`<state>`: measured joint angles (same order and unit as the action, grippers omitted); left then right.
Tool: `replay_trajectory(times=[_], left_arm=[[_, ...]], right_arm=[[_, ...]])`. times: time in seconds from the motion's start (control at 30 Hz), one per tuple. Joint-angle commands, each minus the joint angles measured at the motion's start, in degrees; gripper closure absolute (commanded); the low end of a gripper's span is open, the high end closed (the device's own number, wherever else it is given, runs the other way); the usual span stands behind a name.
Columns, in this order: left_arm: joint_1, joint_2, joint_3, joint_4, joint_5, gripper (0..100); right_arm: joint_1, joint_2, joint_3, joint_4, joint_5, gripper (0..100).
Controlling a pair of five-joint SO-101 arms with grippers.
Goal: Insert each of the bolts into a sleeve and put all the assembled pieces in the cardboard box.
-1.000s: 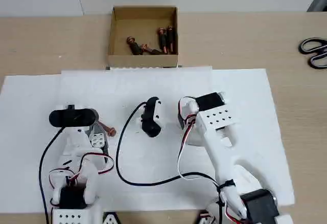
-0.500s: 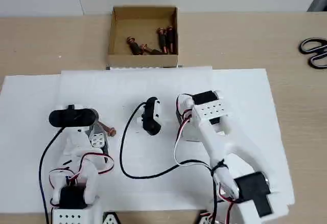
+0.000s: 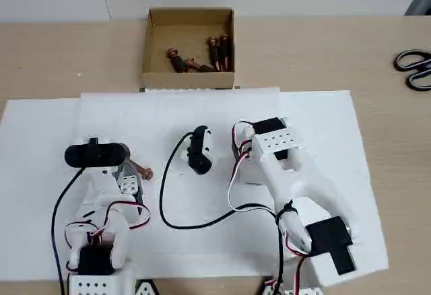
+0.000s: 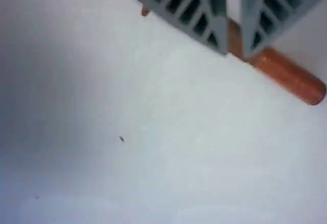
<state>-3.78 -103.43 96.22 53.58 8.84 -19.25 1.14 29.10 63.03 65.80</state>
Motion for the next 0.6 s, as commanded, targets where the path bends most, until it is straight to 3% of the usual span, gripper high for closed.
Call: replay_trajectory(times=[0.0, 0.33, 0.57], left_arm=[[-0.35, -0.44, -0.66, 0.53, -0.09, 99], [-0.35, -0.44, -0.66, 0.53, -0.09, 99], [0.18, -0.44, -1.01, 0.18, -0.09, 99]], right_arm=[[1.45, 1.71, -4.66, 2.15, -6.77, 98.8], [1.63, 1.8, -34.99, 25.1, -29.89, 98.9], [1.8, 1.8, -39.47, 35.56, -52.13, 98.9]])
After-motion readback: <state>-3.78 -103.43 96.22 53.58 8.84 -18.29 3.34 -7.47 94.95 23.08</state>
